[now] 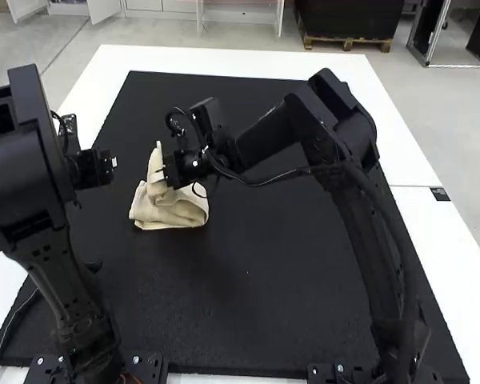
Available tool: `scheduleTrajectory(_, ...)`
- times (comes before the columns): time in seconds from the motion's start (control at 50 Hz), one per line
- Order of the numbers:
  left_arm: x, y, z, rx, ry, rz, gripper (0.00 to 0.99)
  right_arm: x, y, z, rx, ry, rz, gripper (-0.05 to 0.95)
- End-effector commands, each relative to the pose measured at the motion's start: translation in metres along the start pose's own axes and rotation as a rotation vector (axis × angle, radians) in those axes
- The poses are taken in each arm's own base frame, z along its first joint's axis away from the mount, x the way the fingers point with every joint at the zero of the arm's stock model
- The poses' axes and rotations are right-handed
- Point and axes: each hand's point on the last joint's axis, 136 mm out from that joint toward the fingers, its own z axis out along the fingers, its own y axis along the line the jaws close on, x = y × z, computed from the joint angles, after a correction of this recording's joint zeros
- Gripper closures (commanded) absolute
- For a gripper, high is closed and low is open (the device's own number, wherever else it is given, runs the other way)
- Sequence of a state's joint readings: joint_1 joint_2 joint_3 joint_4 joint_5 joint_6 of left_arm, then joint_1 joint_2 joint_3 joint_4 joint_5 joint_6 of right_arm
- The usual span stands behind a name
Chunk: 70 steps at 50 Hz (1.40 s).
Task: Fold the towel.
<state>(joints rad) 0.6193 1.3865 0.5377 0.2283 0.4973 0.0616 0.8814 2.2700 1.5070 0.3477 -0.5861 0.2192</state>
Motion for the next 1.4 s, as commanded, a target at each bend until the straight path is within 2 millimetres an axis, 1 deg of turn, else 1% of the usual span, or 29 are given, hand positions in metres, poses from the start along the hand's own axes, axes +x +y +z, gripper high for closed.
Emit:
scheduleTrajectory(0.0,-0.002,-0.005,-0.004,0.005,-0.017,0.005,0.026,-0.023,0.014,-0.007,-0.033,-0.036,-0.013,0.19)
scheduleTrajectory(0.04,-0.001,-0.005,-0.004,0.007,-0.014,0.003,0.026,-0.028,0.015,-0.011,-0.032,-0.046,-0.015,0.11)
scheduleTrajectory(0.06,-0.001,-0.005,-0.004,0.007,-0.014,0.003,0.026,-0.030,0.014,-0.013,-0.031,-0.051,-0.015,0.10)
scheduleTrajectory(0.12,0.001,-0.005,-0.004,0.008,-0.011,0.001,0.026,-0.041,0.014,-0.021,-0.026,-0.073,-0.016,0.09)
scheduleTrajectory(0.16,0.003,-0.006,-0.004,0.008,-0.008,0.000,0.026,-0.047,0.015,-0.026,-0.024,-0.085,-0.019,0.11)
scheduleTrajectory(0.18,0.003,-0.006,-0.004,0.009,-0.009,0.000,0.026,-0.049,0.014,-0.028,-0.022,-0.087,-0.018,0.17)
scheduleTrajectory(0.2,0.003,-0.006,-0.004,0.010,-0.007,-0.001,0.026,-0.049,0.012,-0.031,-0.022,-0.090,-0.017,0.30)
scheduleTrajectory(0.26,0.004,-0.007,-0.004,0.012,-0.005,0.000,0.026,-0.051,0.006,-0.039,-0.012,-0.102,-0.015,0.84)
scheduleTrajectory(0.28,0.004,-0.008,-0.003,0.014,-0.005,-0.001,0.026,-0.050,0.003,-0.042,-0.012,-0.105,-0.009,0.89)
scheduleTrajectory(0.32,0.004,-0.009,-0.003,0.018,-0.004,0.001,0.026,-0.050,0.000,-0.045,-0.022,-0.115,0.010,0.92)
scheduleTrajectory(0.42,0.004,-0.013,-0.002,0.026,-0.002,0.005,0.026,-0.039,-0.009,-0.044,-0.013,-0.103,0.031,0.92)
scheduleTrajectory(0.58,0.003,-0.018,0.000,0.038,-0.002,0.005,0.026,-0.007,-0.021,-0.029,-0.015,-0.043,0.036,0.92)
scheduleTrajectory(0.68,0.004,-0.020,0.000,0.042,0.000,0.000,0.026,0.000,-0.026,-0.023,-0.017,-0.045,0.031,0.92)
scheduleTrajectory(0.86,0.004,-0.021,0.001,0.046,0.001,-0.006,0.026,0.001,-0.023,-0.009,-0.045,-0.075,0.033,0.92)
scheduleTrajectory(1.02,0.004,-0.021,0.001,0.046,-0.001,-0.008,0.026,0.010,-0.021,0.004,-0.063,-0.076,0.029,0.92)
scheduleTrajectory(1.2,-0.001,-0.022,-0.001,0.044,-0.015,-0.010,0.026,0.026,-0.024,0.020,-0.073,-0.062,0.026,0.92)
scheduleTrajectory(1.38,-0.007,-0.030,-0.002,0.059,-0.029,-0.001,0.026,0.048,-0.040,0.033,-0.053,-0.059,0.027,0.92)
